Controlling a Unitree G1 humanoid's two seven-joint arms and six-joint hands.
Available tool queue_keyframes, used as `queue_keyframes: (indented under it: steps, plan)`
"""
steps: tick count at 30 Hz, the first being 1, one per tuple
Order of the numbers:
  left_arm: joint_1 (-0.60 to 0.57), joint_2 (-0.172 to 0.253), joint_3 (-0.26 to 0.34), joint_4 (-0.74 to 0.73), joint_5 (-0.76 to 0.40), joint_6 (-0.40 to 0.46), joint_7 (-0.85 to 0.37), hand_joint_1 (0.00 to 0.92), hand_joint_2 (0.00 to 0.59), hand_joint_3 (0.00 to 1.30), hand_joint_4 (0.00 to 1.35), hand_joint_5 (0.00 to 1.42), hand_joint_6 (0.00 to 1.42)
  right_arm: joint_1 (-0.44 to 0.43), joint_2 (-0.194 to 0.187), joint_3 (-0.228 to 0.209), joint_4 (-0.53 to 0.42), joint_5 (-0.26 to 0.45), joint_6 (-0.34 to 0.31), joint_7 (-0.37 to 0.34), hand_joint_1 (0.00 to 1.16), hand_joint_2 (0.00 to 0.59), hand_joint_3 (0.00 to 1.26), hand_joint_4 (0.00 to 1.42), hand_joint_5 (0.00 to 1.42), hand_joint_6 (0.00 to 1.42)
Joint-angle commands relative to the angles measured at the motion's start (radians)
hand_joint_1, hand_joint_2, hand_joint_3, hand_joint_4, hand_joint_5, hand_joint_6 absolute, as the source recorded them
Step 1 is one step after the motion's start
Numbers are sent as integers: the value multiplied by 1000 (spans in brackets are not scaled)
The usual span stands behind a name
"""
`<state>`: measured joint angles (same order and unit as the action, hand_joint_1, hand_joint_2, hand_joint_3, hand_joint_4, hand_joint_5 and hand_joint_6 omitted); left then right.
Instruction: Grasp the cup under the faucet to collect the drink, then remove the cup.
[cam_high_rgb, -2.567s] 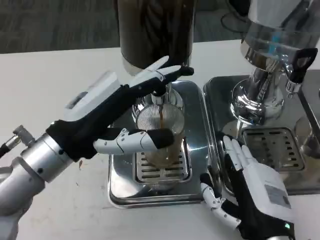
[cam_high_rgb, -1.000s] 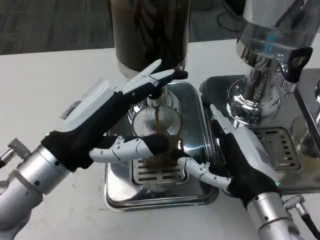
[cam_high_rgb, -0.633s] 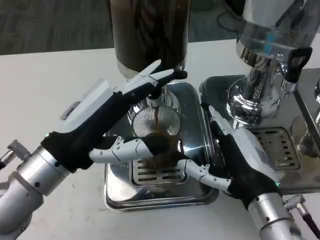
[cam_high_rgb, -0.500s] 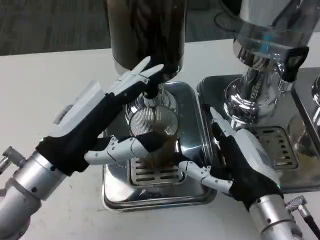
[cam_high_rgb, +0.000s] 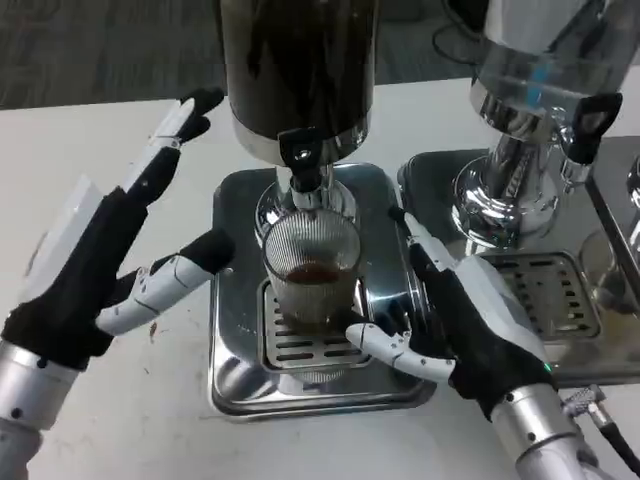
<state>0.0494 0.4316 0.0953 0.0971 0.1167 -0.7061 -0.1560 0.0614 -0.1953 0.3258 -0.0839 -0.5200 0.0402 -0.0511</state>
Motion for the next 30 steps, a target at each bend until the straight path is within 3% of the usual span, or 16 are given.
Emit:
queue_keyframes:
  steps: [1,5,12,21,30]
  plan:
    - [80,-27,57,-26,-25,-15,37,0,132,81,0,78,0,-12,-3,9,8,0,-39,6,457,173,0,0,0,0]
    - [200,-56,112,-16,74,-17,117,0,140,84,0,58,0,-23,-6,15,21,8,-46,23,457,173,0,0,0,0]
    - [290,-79,103,73,138,14,163,0,154,110,0,29,0,-43,-11,8,37,22,-56,44,457,173,0,0,0,0]
    - [308,-88,67,150,142,39,169,0,153,147,0,23,0,-56,1,15,45,17,-58,47,457,173,0,0,0,0]
    - [313,-77,60,187,123,32,165,0,155,211,0,44,0,-92,54,18,127,38,-69,28,458,178,0,0,0,1]
